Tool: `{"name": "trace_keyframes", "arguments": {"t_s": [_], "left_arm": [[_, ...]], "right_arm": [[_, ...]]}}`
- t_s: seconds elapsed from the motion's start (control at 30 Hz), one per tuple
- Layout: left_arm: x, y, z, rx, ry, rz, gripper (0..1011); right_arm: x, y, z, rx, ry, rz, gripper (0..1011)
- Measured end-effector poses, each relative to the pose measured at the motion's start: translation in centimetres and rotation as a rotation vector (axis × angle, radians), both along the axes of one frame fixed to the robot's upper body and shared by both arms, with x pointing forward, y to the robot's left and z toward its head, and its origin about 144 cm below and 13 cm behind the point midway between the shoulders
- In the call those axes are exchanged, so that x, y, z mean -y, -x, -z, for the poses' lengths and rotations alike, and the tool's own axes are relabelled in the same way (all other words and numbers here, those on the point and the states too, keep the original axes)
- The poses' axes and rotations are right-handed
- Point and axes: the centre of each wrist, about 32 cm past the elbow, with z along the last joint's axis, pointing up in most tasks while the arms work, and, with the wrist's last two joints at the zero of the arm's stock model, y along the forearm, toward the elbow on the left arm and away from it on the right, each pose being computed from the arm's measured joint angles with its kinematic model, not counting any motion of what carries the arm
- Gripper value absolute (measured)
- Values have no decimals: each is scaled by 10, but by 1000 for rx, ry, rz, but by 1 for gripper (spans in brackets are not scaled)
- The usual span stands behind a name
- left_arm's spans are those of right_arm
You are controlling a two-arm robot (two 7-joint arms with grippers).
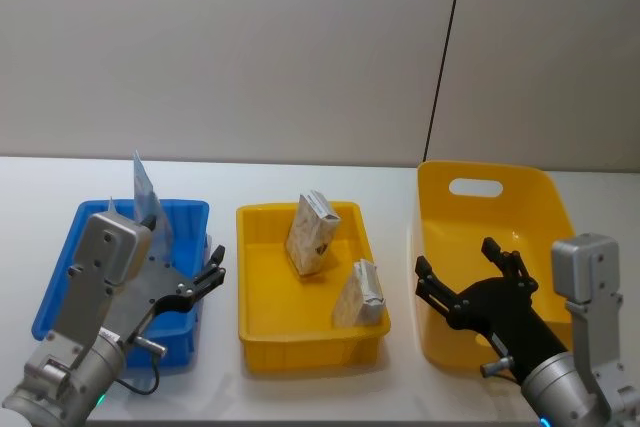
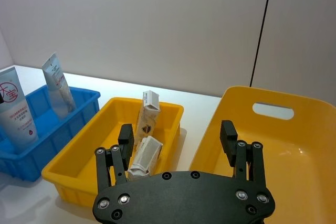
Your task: Bimanual collaborative sorting of washing and personal care products
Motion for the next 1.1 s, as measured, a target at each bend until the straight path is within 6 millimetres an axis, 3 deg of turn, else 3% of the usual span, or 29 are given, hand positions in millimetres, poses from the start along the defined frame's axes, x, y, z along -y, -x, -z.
{"name": "trace_keyframes", "arguments": {"t_s": [1.1], "left_arm": [[0, 0, 0, 0, 0, 0, 1001]], "right_arm": [[-2, 0, 0, -3, -3, -3, 1004]]}}
